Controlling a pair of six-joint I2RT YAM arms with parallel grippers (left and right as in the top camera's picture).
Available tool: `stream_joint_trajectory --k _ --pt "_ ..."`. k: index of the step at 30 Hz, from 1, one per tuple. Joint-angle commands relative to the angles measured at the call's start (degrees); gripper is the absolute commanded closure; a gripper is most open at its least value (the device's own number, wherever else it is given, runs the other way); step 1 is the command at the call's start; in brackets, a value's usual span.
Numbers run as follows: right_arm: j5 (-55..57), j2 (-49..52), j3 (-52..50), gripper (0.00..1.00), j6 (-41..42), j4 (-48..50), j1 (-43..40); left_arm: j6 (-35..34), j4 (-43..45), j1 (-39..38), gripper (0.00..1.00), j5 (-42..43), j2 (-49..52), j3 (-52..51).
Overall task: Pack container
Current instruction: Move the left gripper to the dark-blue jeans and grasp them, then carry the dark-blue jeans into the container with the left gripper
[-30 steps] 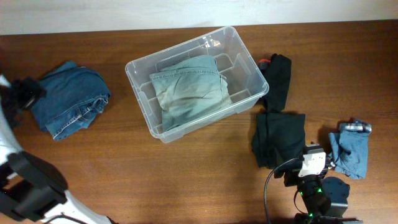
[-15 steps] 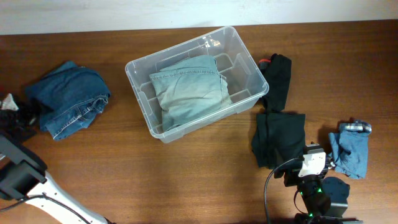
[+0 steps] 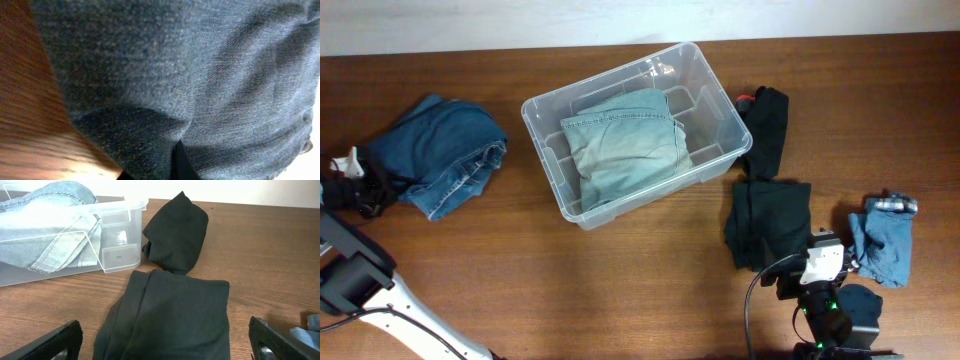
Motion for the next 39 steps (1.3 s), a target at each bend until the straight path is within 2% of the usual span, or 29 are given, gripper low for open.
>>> stream_joint_trajectory --k 1,7,11,15,20,26,28,29,32,35,39 --pt "-0.28 -0.44 -0.35 0.02 0.68 -0.22 -0.35 1.55 -4.44 -1.33 0.99 0.55 -0.72 -0.68" --pt "-0.28 -0.44 -0.35 0.02 0.68 -0.22 -0.35 4.07 -9.01 -2.19 0.99 7.19 -17.70 -0.68" --pt "-0.28 -0.44 -0.35 0.02 0.68 -0.22 -0.35 3.48 -8.63 -5.25 0.99 7.39 -29.99 -0.68" --pt "-0.28 -0.44 -0.35 0.02 0.68 -0.22 -0.35 -1.25 -5.46 -10.69 0.99 10.60 -40.63 -0.68" --pt "-0.28 -0.44 -0.35 0.02 0.68 -0.22 -0.35 -9.51 3.72 -22.60 1.00 10.40 -50.16 -0.68" --pt "-0.28 -0.44 -0.35 0.02 0.68 -0.22 -0.35 -16.15 13.77 -37.73 1.00 8.74 -50.71 -0.70" --pt "-0.28 -0.44 -0.35 0.02 0.68 -0.22 -0.35 -20.09 16.94 -44.63 0.99 1.57 -49.31 -0.70" --pt "-0.28 -0.44 -0.35 0.02 0.68 -0.22 -0.35 -24.39 18.40 -49.40 0.99 -4.24 -47.80 -0.70" --pt "-0.28 -0.44 -0.35 0.02 0.68 -0.22 -0.35 -35.32 19.06 -57.22 0.99 -15.58 -44.44 -0.70" --pt "-0.28 -0.44 -0.35 0.02 0.68 -0.22 -0.35 -36.28 21.62 -64.17 1.00 -21.40 -40.26 -0.70" --pt "-0.28 -0.44 -0.35 0.02 0.68 -0.22 -0.35 -38.29 23.91 -69.61 0.99 -22.32 -33.92 -0.70"
